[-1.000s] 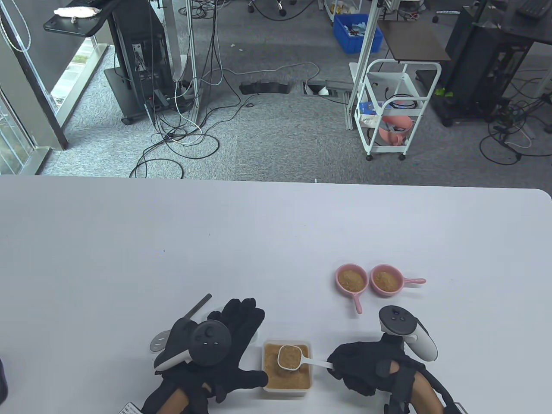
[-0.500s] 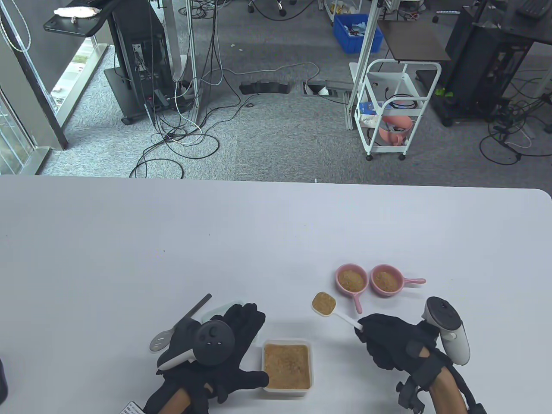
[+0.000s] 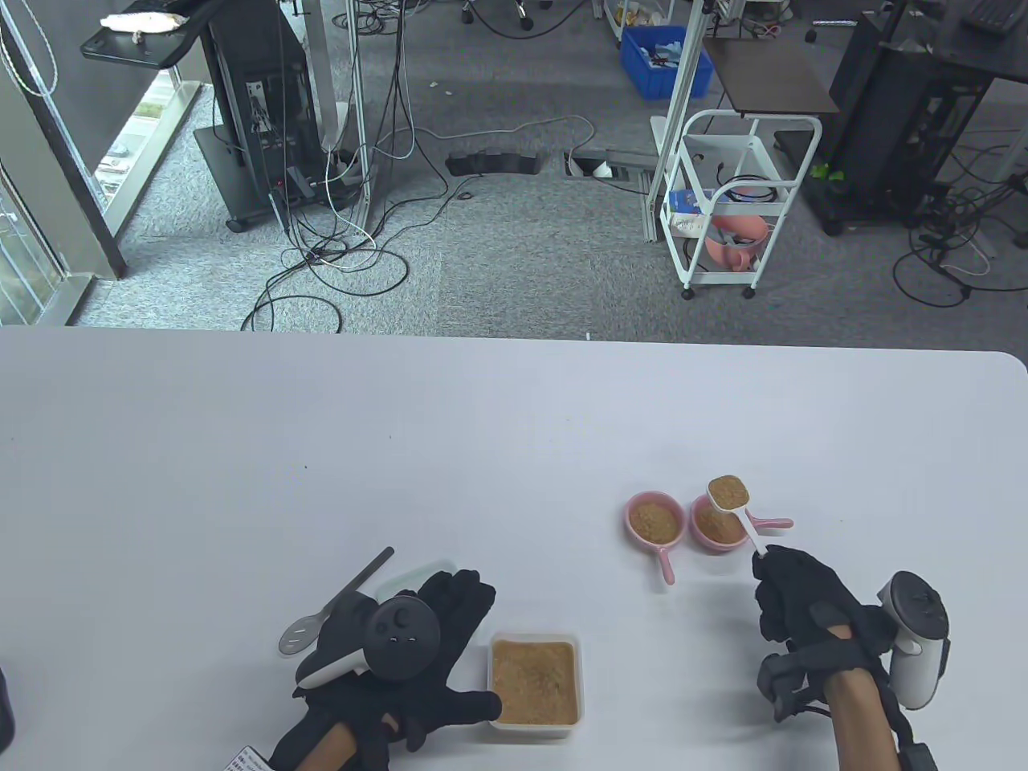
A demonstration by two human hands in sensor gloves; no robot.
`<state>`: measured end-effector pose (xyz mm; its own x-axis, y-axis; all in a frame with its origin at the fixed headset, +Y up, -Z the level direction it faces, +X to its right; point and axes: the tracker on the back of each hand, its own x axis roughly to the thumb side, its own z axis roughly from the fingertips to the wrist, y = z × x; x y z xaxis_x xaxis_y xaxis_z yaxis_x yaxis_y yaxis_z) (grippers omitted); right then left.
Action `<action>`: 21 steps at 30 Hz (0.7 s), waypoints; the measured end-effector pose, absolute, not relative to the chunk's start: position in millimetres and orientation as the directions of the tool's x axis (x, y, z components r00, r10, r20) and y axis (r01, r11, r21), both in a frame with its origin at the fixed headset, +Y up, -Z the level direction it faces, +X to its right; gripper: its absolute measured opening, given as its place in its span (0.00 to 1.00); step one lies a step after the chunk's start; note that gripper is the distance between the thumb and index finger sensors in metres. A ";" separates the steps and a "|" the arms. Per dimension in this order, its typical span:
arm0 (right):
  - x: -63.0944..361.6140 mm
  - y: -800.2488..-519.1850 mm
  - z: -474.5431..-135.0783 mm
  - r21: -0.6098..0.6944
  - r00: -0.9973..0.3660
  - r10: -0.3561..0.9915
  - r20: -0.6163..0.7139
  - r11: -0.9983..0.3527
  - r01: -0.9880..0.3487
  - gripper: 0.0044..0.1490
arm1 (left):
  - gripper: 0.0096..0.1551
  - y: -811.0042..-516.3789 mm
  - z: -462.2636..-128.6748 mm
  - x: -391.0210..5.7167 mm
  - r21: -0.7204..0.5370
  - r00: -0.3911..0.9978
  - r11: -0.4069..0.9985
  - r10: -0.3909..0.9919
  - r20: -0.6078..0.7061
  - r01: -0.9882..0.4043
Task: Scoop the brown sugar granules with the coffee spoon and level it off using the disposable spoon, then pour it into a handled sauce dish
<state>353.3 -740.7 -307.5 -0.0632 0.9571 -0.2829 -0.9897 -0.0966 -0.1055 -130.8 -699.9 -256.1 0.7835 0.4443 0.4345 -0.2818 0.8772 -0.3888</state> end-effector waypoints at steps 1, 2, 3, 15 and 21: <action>355.0 -742.1 -307.6 -0.125 -0.079 0.953 -0.293 -0.120 -0.985 0.27 | 0.70 -700.0 -256.1 -130.7 -0.389 0.783 0.877 0.445 0.434 -0.282; 355.9 -743.0 -307.7 -0.138 -0.091 0.949 -0.300 -0.138 -0.981 0.27 | 0.70 -700.2 -256.1 -130.6 -0.390 0.784 0.877 0.444 0.434 -0.281; 356.7 -744.0 -307.9 -0.152 -0.108 0.945 -0.308 -0.161 -0.975 0.27 | 0.70 -700.3 -256.1 -130.6 -0.390 0.784 0.877 0.443 0.434 -0.280; 352.7 -745.0 -310.6 -0.192 -0.303 0.882 -0.362 -0.388 -0.901 0.27 | 0.69 -701.8 -256.4 -130.1 -0.399 0.789 0.876 0.439 0.430 -0.270; 348.1 -742.4 -311.6 -0.199 -0.378 0.852 -0.362 -0.467 -0.862 0.27 | 0.69 -702.3 -256.4 -130.0 -0.400 0.791 0.877 0.437 0.429 -0.268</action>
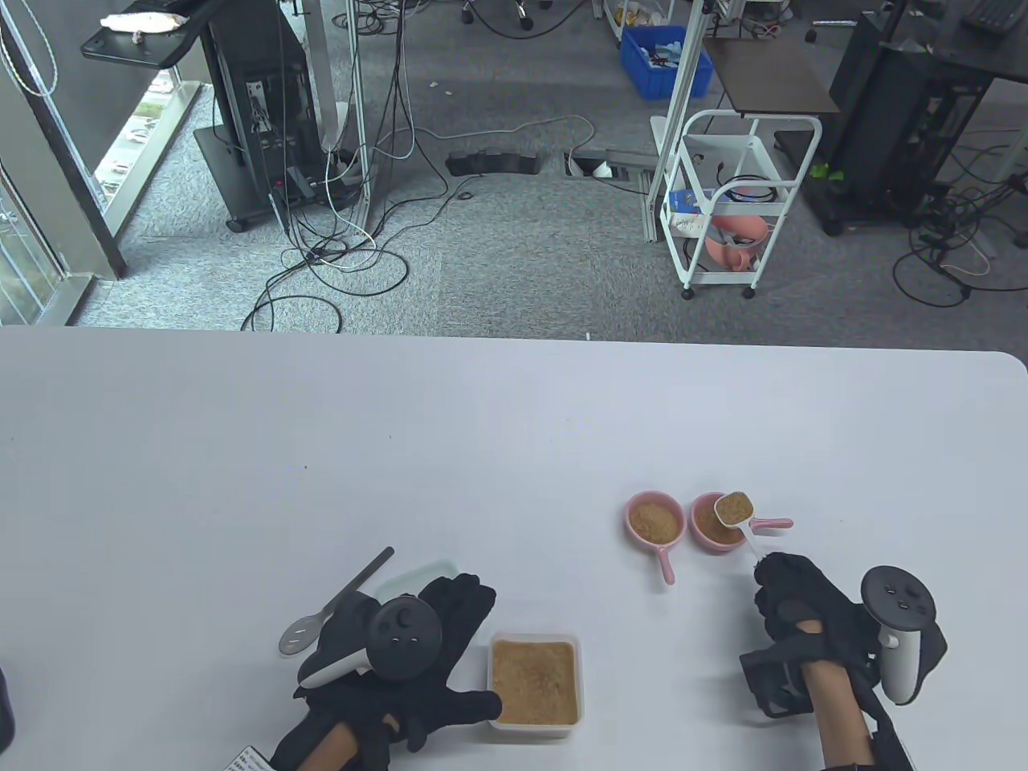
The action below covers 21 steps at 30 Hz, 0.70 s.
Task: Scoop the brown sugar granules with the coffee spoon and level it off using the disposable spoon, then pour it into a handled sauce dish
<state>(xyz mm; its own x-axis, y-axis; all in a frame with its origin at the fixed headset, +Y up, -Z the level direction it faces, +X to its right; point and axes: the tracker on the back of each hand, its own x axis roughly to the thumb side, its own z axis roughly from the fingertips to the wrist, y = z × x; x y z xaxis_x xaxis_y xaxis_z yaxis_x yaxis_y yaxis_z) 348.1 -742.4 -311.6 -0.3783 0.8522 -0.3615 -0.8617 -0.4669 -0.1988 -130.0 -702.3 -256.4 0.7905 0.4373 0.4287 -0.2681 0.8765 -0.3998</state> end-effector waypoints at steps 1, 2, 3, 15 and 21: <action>347.6 -740.8 -311.6 -0.202 -0.409 0.838 -0.360 -0.498 -0.843 0.27 | 0.69 -702.5 -256.5 -130.0 -0.400 0.791 0.877 0.437 0.429 -0.268; 347.4 -740.3 -311.6 -0.202 -0.419 0.833 -0.360 -0.508 -0.837 0.27 | 0.69 -702.6 -256.5 -130.0 -0.400 0.791 0.877 0.437 0.429 -0.268; 347.2 -739.3 -311.7 -0.201 -0.442 0.822 -0.360 -0.531 -0.823 0.27 | 0.69 -702.7 -256.5 -129.9 -0.400 0.791 0.877 0.437 0.429 -0.267; 338.0 -728.7 -312.7 -0.207 -0.633 0.703 -0.324 -0.706 -0.678 0.28 | 0.69 -703.5 -256.5 -129.5 -0.403 0.793 0.877 0.433 0.429 -0.260; 331.6 -724.1 -313.3 -0.204 -0.708 0.640 -0.300 -0.767 -0.608 0.28 | 0.69 -703.8 -256.4 -129.1 -0.405 0.795 0.878 0.430 0.429 -0.256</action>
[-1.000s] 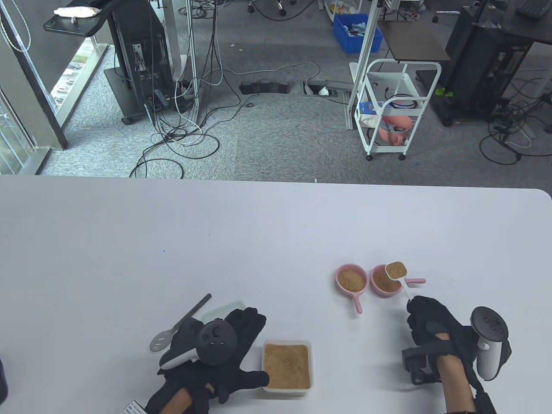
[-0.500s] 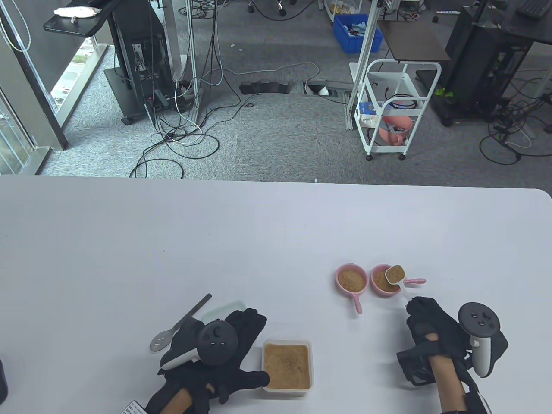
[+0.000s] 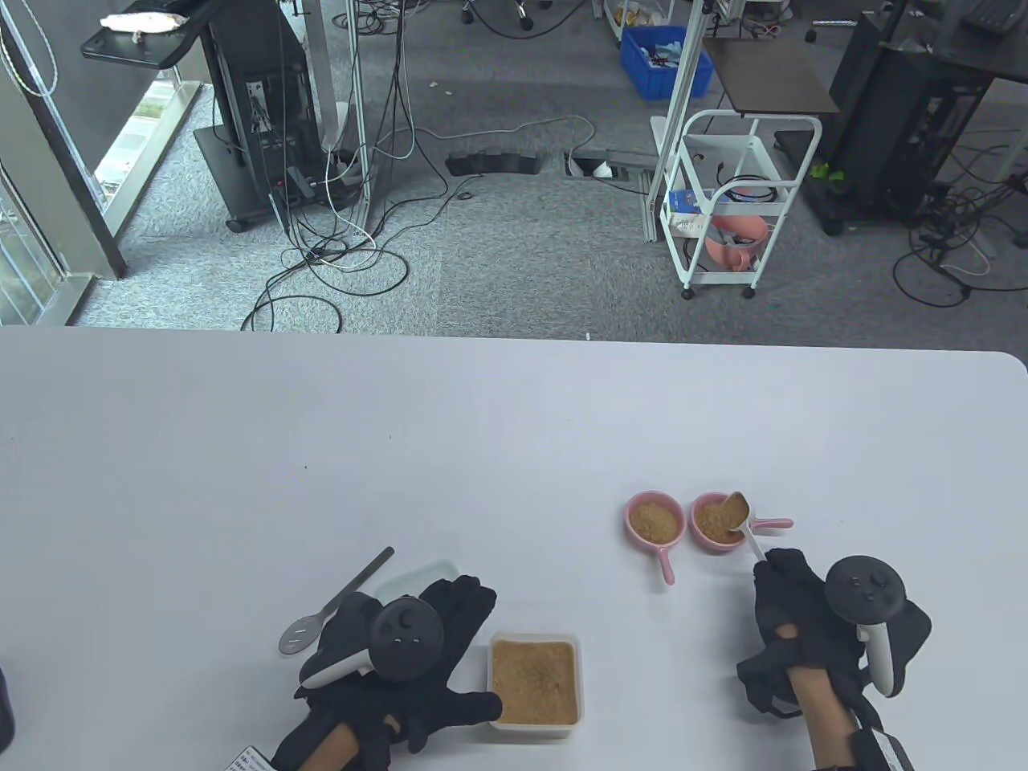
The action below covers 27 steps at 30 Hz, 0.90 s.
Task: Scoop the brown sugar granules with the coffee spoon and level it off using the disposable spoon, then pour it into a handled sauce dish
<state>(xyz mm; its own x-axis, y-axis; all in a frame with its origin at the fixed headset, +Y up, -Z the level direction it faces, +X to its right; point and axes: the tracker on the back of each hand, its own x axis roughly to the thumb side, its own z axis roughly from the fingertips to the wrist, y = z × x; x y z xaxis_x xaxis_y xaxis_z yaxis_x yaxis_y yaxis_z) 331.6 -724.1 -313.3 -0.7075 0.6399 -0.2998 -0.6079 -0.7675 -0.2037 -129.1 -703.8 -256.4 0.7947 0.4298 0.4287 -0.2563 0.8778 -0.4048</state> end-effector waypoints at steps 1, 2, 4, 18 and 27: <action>330.5 -723.0 -313.2 -0.204 -0.724 0.623 -0.295 -0.781 -0.590 0.28 | 0.69 -704.0 -256.4 -129.0 -0.406 0.795 0.878 0.429 0.429 -0.255; 330.2 -722.9 -313.3 -0.203 -0.728 0.620 -0.294 -0.785 -0.586 0.28 | 0.69 -704.1 -256.4 -129.1 -0.406 0.795 0.878 0.429 0.429 -0.255; 329.1 -721.9 -313.1 -0.203 -0.742 0.605 -0.290 -0.796 -0.570 0.28 | 0.69 -704.1 -256.4 -129.1 -0.406 0.795 0.878 0.429 0.429 -0.255; 319.8 -712.1 -311.3 -0.219 -0.853 0.455 -0.255 -0.887 -0.407 0.27 | 0.69 -704.0 -256.1 -128.9 -0.410 0.798 0.878 0.425 0.428 -0.247; 311.9 -706.7 -310.1 -0.251 -0.912 0.344 -0.222 -0.924 -0.288 0.27 | 0.69 -704.2 -256.1 -128.7 -0.412 0.798 0.878 0.424 0.428 -0.245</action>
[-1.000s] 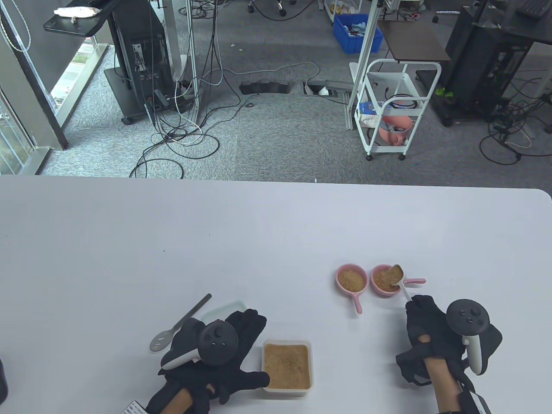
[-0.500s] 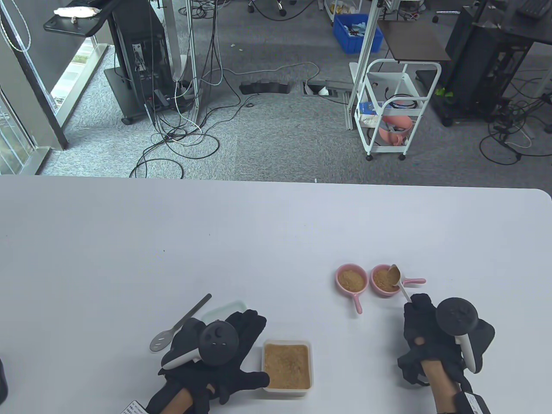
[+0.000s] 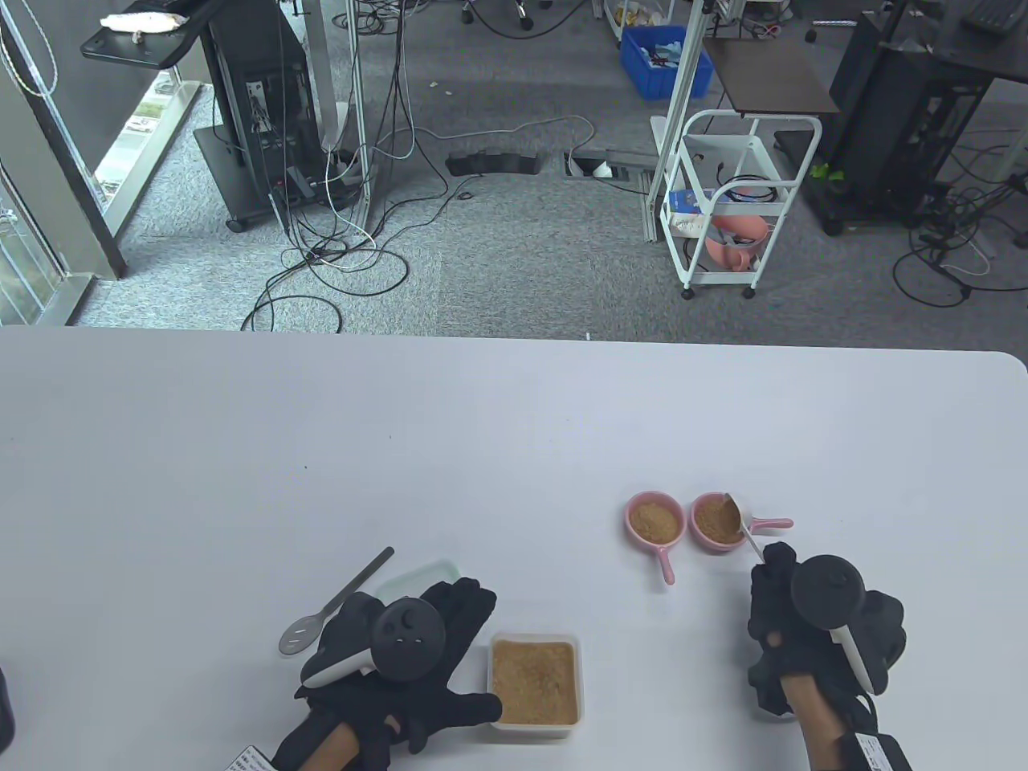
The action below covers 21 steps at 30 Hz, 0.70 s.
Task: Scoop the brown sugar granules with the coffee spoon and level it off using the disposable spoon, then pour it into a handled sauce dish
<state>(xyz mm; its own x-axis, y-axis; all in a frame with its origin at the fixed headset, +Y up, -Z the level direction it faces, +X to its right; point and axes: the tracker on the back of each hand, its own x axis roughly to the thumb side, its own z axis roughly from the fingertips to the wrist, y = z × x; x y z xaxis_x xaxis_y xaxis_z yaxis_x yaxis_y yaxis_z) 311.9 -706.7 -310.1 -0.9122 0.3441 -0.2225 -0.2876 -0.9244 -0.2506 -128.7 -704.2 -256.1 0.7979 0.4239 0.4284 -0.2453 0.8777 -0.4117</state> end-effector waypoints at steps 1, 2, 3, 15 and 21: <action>310.8 -706.1 -310.0 -0.259 -0.920 0.327 -0.217 -0.928 -0.269 0.27 | 0.69 -704.2 -256.1 -128.7 -0.412 0.798 0.878 0.424 0.428 -0.245; 309.7 -705.8 -310.0 -0.260 -0.925 0.314 -0.213 -0.931 -0.256 0.27 | 0.69 -704.2 -256.1 -128.7 -0.412 0.798 0.878 0.424 0.428 -0.245; 309.0 -705.7 -310.0 -0.261 -0.928 0.307 -0.210 -0.933 -0.249 0.27 | 0.69 -704.3 -256.0 -128.9 -0.416 0.799 0.877 0.422 0.428 -0.240; 300.7 -702.0 -308.9 -0.293 -0.957 0.225 -0.181 -0.942 -0.166 0.27 | 0.69 -704.6 -255.7 -127.7 -0.420 0.799 0.876 0.421 0.429 -0.236; 295.9 -699.8 -308.2 -0.310 -0.973 0.159 -0.168 -0.945 -0.101 0.26 | 0.69 -704.7 -255.8 -127.7 -0.420 0.799 0.876 0.421 0.429 -0.236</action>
<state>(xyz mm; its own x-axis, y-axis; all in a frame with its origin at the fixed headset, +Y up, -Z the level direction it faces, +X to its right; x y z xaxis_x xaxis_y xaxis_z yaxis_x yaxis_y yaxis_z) 295.9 -699.8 -308.2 -0.9729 0.1591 -0.1680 -0.1011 -0.9455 -0.3096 -127.7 -704.7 -255.8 0.7993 0.4207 0.4290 -0.2358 0.8763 -0.4200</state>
